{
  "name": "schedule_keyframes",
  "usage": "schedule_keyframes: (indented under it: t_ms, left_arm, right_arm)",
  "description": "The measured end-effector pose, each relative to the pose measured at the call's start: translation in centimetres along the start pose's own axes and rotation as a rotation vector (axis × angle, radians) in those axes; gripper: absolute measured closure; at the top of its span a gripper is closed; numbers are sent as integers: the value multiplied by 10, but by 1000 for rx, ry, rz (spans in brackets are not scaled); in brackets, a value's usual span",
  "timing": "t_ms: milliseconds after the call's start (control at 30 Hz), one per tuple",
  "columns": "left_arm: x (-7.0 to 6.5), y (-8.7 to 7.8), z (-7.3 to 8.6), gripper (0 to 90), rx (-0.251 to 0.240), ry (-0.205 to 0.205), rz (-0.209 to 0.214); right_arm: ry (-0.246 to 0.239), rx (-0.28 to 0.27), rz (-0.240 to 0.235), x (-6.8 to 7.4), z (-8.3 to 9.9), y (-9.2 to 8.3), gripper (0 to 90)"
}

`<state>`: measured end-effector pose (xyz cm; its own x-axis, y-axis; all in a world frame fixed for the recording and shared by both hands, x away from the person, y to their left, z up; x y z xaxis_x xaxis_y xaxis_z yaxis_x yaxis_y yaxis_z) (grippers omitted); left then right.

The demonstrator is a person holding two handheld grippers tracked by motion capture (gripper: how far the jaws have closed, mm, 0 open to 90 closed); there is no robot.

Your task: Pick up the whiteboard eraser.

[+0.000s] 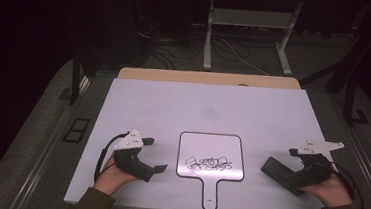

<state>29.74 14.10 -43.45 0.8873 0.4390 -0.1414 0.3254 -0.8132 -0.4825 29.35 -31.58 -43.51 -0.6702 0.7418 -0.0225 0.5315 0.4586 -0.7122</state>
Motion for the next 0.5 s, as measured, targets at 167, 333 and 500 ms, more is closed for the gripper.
schedule_keyframes:
  t_ms: [167, 333, 500]
  left_arm:
    - [0, 0, 0, 0, -2, -2, 1]
    - [0, 0, 0, 0, -2, -4, 2]
    - [0, -1, 1, 0, 1, -2, 2]
  right_arm:
    - [-17, 43, 2, -1, 4, 2, 0]
    - [-36, 84, 3, 0, 7, 3, 0]
    - [-40, 141, 7, 0, 12, 5, 0]
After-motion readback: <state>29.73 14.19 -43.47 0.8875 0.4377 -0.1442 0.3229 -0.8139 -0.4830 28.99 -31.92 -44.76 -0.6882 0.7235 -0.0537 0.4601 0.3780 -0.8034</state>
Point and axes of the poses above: each handheld gripper's, and its own axes: y roughly forward along the jaws, z roughly out of its underside, x roughly to its left, the point moved 4 cm from there along y, roughly forward along the jaws, and after that the axes turned 5 degrees about z, right-handed, at the moved point
